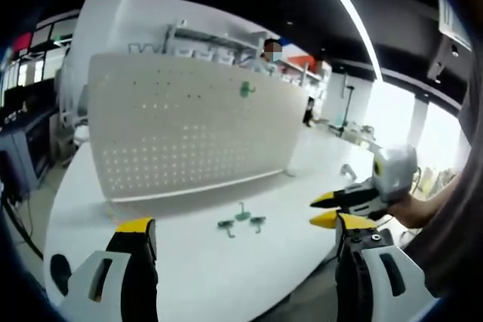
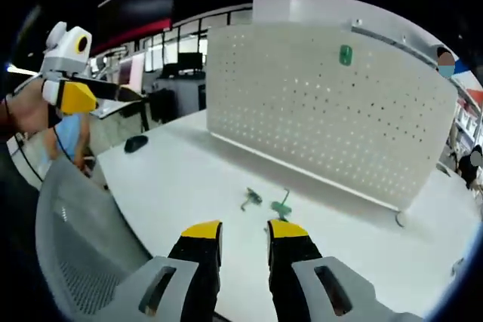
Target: Insert the hook assembly into the mounting plate slot until the hook locks in place.
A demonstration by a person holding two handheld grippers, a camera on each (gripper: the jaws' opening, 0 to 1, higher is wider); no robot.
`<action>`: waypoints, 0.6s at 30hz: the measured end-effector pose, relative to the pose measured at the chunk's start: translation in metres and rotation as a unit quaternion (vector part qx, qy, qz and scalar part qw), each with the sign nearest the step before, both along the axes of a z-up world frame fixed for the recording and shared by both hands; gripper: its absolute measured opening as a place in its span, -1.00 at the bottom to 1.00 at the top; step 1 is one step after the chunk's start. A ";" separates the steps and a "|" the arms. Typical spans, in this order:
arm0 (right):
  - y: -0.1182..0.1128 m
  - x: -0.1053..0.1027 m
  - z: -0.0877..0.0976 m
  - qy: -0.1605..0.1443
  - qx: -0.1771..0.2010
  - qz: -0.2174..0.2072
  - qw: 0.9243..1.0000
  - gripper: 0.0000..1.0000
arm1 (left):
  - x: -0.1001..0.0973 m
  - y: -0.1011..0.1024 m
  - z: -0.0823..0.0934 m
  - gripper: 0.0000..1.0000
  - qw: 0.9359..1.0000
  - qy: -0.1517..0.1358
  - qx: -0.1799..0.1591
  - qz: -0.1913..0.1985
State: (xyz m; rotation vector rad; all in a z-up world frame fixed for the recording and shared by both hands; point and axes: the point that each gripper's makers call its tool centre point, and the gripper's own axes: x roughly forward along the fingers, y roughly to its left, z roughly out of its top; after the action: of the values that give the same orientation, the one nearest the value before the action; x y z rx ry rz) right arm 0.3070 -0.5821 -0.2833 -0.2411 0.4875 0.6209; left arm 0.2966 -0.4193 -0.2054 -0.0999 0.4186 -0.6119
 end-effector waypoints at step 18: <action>0.006 0.068 -0.049 0.058 -0.008 0.033 0.998 -0.55 | 0.008 0.007 -0.010 1.00 1.000 0.021 -0.002 0.006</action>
State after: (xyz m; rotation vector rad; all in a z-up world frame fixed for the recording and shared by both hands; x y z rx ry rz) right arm 0.3747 -0.5764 -0.3318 -0.2382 0.5978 0.6972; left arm 0.3043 -0.4125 -0.2154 -0.1197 0.4559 -0.5996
